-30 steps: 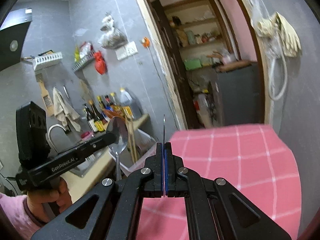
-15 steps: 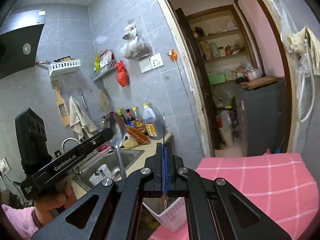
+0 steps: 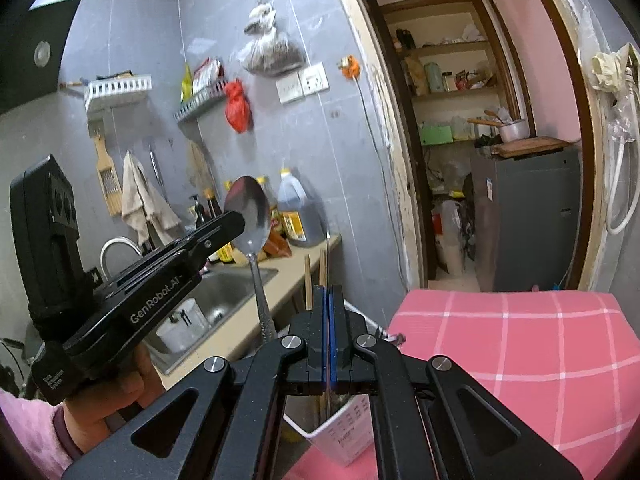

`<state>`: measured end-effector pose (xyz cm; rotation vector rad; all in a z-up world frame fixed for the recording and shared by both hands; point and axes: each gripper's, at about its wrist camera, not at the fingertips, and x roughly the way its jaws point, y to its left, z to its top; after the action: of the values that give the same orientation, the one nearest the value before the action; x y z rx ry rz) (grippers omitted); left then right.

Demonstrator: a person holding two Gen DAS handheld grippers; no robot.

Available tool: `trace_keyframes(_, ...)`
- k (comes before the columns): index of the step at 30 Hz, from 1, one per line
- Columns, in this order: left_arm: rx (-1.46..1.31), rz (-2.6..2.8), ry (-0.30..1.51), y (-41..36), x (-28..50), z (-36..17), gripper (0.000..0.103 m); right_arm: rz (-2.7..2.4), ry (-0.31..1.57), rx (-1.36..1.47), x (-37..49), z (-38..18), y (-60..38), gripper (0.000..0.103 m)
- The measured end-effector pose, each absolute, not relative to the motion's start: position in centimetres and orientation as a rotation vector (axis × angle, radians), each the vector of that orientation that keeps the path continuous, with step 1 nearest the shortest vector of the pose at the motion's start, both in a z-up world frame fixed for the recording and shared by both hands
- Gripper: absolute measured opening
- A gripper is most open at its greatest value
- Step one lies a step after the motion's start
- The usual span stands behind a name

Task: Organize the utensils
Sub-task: 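Lower both held utensils into the basket and open both tools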

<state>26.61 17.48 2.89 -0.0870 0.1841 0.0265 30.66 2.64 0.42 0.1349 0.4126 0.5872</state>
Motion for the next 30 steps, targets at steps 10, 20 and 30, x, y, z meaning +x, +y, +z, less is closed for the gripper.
trace_keyframes(10, -0.136, -0.037, 0.294, 18.4, 27.1, 0.6, 0.002, 0.592, 0.499, 0.150, 31.4, -2.3, 2.4, 0.001)
trace_keyframes(20, -0.249, -0.136, 0.392, 20.0, 26.5, -0.8, 0.003, 0.585, 0.549, 0.163, 31.3, -3.5, 2.1, 0.002)
trace_keyframes(30, -0.317, -0.208, 0.448, 20.8, 25.8, -2.0, 0.012, 0.546, 0.547, 0.163, 29.8, -3.3, 1.8, 0.006)
